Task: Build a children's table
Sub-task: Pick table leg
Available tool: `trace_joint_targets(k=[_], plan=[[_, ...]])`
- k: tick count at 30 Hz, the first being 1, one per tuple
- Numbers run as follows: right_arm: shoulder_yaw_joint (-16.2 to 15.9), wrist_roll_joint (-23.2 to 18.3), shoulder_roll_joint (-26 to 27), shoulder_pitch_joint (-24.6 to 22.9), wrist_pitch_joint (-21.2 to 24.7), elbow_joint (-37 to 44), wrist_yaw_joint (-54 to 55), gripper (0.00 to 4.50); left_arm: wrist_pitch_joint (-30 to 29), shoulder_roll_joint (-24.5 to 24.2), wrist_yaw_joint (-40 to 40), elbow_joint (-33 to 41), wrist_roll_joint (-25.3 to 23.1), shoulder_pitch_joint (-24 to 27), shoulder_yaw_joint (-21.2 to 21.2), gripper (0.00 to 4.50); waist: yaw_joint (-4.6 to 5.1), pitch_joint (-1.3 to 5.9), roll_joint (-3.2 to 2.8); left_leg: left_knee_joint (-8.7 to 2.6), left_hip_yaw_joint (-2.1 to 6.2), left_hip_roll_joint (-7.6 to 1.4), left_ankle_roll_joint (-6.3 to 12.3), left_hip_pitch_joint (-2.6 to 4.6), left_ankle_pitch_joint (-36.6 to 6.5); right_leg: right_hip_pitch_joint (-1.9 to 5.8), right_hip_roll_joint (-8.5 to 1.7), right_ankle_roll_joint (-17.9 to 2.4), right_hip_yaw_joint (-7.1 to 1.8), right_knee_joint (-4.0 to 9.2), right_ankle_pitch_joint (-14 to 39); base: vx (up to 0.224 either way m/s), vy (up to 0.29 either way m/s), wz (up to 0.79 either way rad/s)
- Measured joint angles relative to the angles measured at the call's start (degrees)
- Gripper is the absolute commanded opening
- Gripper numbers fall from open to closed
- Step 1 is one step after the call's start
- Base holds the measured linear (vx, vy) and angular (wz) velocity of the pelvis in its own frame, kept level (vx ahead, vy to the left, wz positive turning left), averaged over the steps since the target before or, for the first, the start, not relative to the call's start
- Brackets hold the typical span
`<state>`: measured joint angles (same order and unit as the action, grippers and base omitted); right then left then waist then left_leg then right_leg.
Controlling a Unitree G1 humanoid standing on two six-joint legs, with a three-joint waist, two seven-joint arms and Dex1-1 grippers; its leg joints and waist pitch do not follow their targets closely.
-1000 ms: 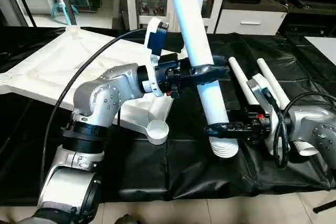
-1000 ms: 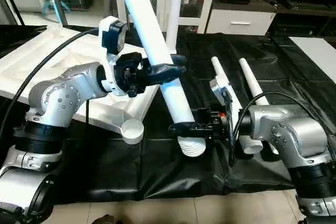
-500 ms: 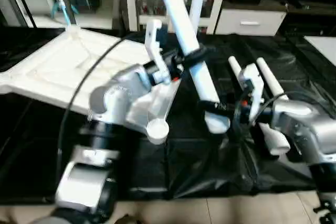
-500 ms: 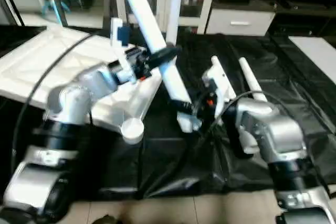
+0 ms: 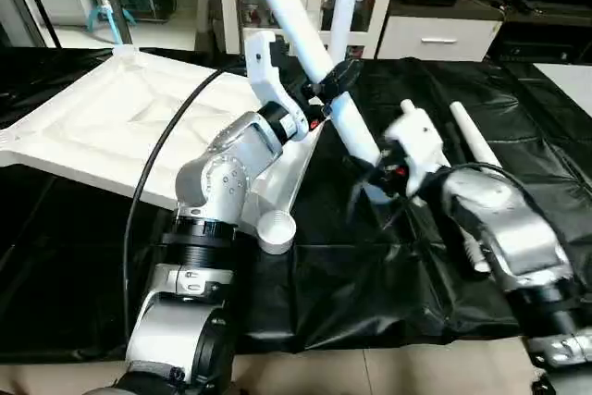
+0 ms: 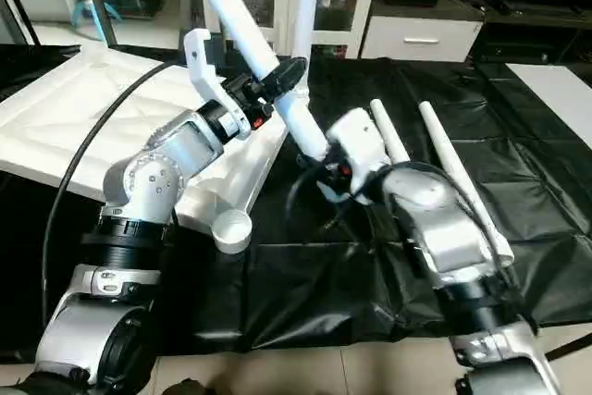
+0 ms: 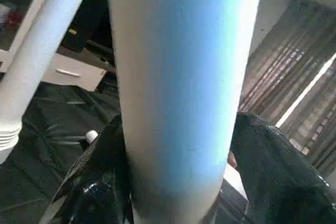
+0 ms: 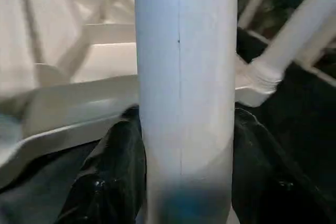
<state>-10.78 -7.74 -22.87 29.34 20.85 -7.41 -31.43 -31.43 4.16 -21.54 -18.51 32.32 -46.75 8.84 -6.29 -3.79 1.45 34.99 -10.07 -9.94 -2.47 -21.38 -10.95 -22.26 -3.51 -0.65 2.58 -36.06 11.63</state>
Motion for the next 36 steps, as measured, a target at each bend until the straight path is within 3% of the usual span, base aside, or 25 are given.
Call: trace_joint_targets(k=[11, 26, 27, 36], plan=[[-1.0, 5.0, 2.6, 1.3, -2.6, -2.4, 5.0, 1.86, -1.3, 0.8, 3.1, 0.1, 0.5, 0.0, 1.7, 1.98, 0.17, 0.00, 0.00, -0.02, 0.00, 0.00, -0.13, -0.01, -0.1, -0.01, 0.01, 0.0, -0.01, 0.02, 0.0, 0.000, 0.000, 0.00], [-0.3, 6.1, 4.7, 1.6, -4.7, -2.8, 5.4, 1.86, -1.3, 0.6, 3.3, 0.0, 1.6, 0.0, 4.1, 1.85, 0.93, -0.01, -0.01, -0.03, 0.00, 0.00, -0.14, -0.01, -0.1, -0.01, 0.01, 0.0, -0.01, 0.03, 0.0, 0.000, 0.000, 0.00], [0.2, 5.5, 5.3, 1.6, -4.6, -2.8, 5.3, 2.42, -1.2, 0.5, 3.3, 0.1, 1.6, -0.1, 4.2, 1.85, 1.03, -0.01, -0.01, -0.03, 0.00, 0.00, -0.14, -0.01, -0.1, -0.01, 0.01, 0.0, -0.01, 0.03, 0.0, 0.000, 0.000, 0.00], [3.7, 1.3, 5.5, 1.7, -4.7, -1.5, 2.9, 3.10, -1.9, 0.6, 2.3, -0.3, 2.3, -0.1, 4.2, 1.82, 1.14, -0.01, -0.02, -0.06, 0.00, 0.01, -0.13, -0.02, -0.1, -0.01, 0.01, 0.0, -0.01, 0.08, 0.0, 0.000, 0.000, 0.00]])
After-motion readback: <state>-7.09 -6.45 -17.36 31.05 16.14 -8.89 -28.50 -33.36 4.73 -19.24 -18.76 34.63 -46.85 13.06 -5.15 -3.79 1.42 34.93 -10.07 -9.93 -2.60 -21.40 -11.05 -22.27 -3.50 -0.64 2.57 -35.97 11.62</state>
